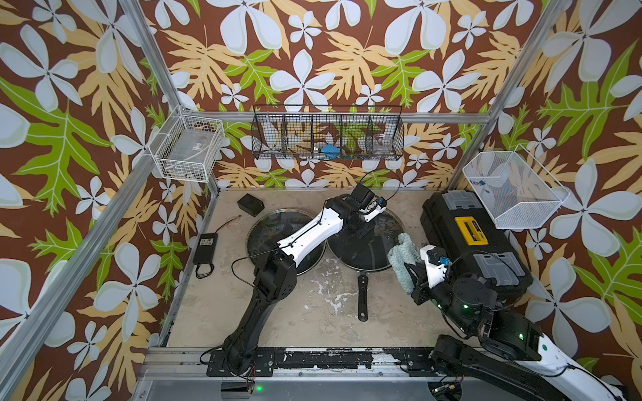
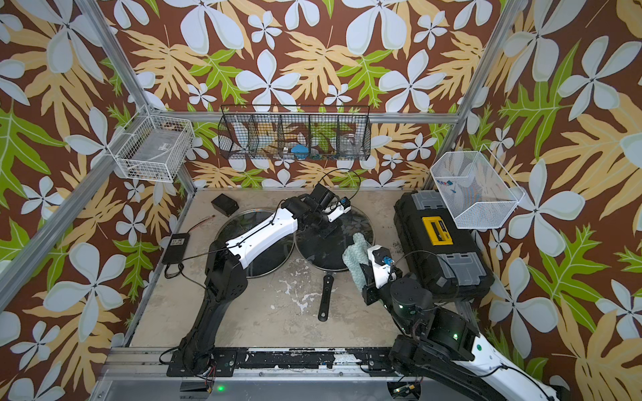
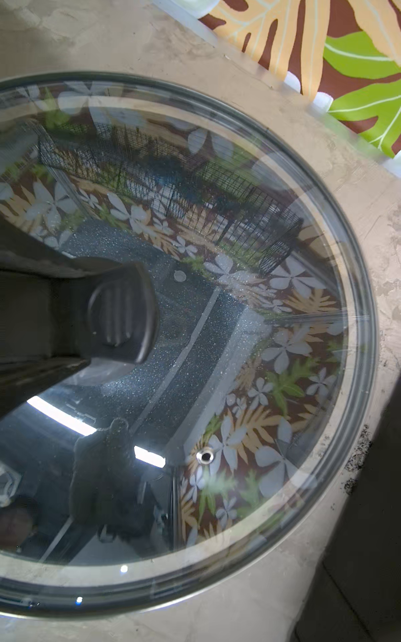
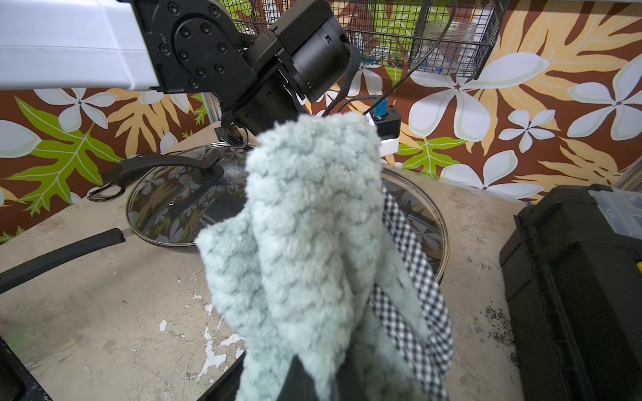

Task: Wipe the pot lid with a cloth
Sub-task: Place the pot lid on the cooking pot.

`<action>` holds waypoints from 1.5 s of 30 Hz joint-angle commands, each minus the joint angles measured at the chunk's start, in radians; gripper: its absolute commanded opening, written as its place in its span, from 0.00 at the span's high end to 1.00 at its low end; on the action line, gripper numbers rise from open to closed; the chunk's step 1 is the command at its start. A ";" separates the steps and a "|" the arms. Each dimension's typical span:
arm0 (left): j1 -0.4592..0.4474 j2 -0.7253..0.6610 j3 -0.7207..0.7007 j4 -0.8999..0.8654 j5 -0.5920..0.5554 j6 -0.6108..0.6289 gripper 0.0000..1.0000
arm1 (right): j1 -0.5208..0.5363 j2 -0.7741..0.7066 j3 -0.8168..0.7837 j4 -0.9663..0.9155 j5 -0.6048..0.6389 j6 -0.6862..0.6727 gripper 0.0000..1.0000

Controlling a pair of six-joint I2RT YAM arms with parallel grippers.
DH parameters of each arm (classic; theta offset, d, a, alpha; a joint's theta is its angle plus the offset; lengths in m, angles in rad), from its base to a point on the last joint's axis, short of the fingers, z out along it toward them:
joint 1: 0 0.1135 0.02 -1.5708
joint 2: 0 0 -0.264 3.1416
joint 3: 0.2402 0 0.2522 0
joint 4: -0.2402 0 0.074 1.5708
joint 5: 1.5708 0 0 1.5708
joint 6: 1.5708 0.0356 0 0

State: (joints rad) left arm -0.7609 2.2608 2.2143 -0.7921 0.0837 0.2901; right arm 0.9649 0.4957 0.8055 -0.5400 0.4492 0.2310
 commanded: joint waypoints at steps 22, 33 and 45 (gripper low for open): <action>-0.002 0.055 0.028 0.072 0.010 0.039 0.98 | -0.001 -0.019 0.006 -0.009 0.071 0.005 1.00; -0.002 0.072 0.028 0.075 0.020 0.030 0.78 | 0.001 -0.025 0.008 -0.009 0.078 0.006 1.00; -0.003 0.061 0.028 0.070 0.047 0.035 0.56 | 0.001 -0.027 0.012 -0.011 0.087 0.004 1.00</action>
State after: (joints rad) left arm -0.7620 2.3222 2.2436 -0.7353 0.1139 0.3145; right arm 0.9638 0.4717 0.8116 -0.5678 0.5140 0.2348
